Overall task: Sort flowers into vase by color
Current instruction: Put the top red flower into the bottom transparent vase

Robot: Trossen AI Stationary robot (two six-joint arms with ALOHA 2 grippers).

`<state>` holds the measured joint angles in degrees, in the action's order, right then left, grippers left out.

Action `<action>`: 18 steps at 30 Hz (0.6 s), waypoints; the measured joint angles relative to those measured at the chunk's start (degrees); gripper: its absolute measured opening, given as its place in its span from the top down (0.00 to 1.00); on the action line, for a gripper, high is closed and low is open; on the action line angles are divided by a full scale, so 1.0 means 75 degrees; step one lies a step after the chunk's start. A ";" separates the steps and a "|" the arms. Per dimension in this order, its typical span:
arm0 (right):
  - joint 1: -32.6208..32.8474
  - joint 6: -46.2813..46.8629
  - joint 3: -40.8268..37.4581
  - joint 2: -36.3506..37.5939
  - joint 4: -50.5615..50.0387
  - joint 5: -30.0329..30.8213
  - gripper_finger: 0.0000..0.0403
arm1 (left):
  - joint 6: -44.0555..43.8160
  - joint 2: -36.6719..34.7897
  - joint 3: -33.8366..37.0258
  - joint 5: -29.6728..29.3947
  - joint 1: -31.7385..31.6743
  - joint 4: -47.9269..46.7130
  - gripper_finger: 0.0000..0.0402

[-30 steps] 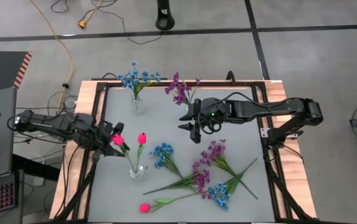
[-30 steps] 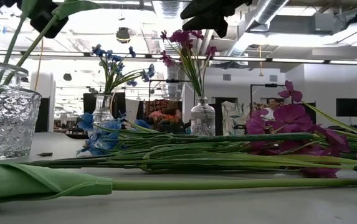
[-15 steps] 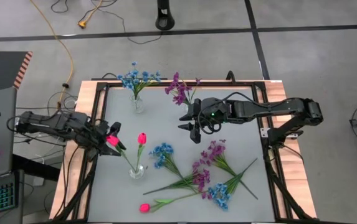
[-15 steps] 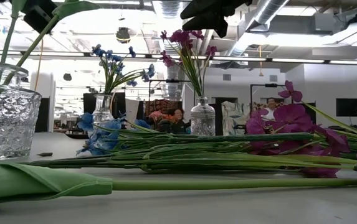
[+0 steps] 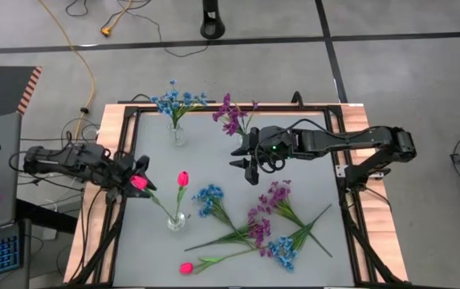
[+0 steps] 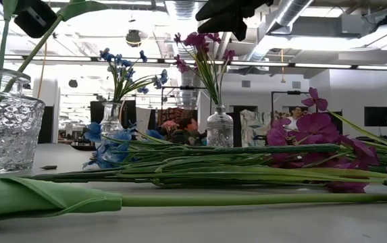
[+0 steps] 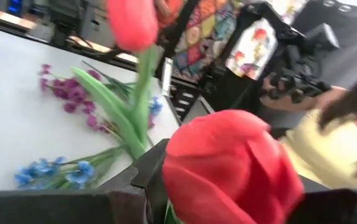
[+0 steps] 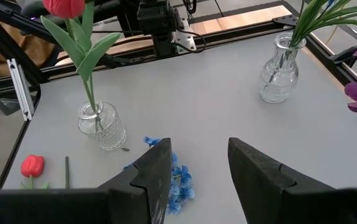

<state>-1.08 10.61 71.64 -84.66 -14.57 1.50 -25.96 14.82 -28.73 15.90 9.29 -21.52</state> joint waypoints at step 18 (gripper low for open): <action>-0.0001 -0.0003 0.0000 0.0000 0.0000 0.0000 0.54 | -0.0693 0.0016 -0.0009 -0.0035 -0.0002 -0.1179 0.66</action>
<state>-1.09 10.59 71.64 -84.66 -14.57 1.50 -31.16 14.94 -28.80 15.64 9.28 -30.36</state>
